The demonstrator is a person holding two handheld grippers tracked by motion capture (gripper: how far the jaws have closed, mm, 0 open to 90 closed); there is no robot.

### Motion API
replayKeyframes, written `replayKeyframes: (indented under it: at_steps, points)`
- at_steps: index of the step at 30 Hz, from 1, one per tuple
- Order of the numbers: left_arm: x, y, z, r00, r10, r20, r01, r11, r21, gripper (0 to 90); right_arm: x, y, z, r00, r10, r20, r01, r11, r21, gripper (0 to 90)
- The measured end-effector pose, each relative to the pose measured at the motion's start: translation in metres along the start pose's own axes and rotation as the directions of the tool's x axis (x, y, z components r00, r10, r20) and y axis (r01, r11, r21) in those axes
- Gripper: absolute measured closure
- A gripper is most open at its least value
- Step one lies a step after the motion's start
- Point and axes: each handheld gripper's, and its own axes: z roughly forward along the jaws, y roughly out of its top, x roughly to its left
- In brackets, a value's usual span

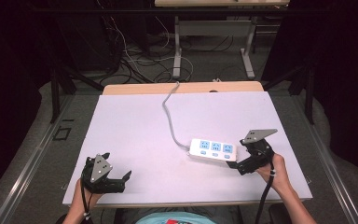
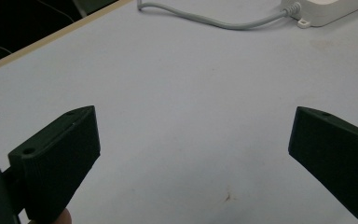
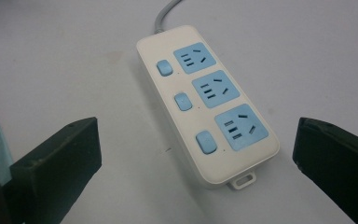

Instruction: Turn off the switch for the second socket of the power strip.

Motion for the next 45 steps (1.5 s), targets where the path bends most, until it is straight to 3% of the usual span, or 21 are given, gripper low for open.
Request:
replayKeyframes:
  at_steps: [25,27,32,42,45]
  points:
    - [0.000,0.000,0.000,1.0000,0.008,0.000,-0.008,1.0000,0.000,1.8,-0.017,0.024,0.018,0.9998,-0.007,-0.016,0.008,0.999,0.044,0.4]
    - [-0.001,0.000,0.000,1.0000,0.005,-0.001,-0.005,1.0000,0.001,1.8,-0.017,0.025,0.022,1.0000,-0.002,-0.005,0.002,1.000,0.021,0.4]
    - [-0.001,0.000,0.001,1.0000,0.009,0.001,-0.009,1.0000,0.003,1.8,-0.020,0.031,0.026,0.9999,-0.003,-0.016,0.004,0.998,0.056,0.4]
    - [-0.001,0.000,0.000,0.9998,0.016,0.007,-0.016,0.9998,0.014,1.8,-0.022,0.038,0.037,0.9999,0.004,-0.011,-0.003,0.998,0.067,0.3]
    - [-0.001,-0.001,0.000,0.9998,0.015,0.010,-0.016,0.9998,0.016,1.8,-0.023,0.041,0.041,0.9995,-0.001,-0.030,0.004,0.997,0.073,0.2]
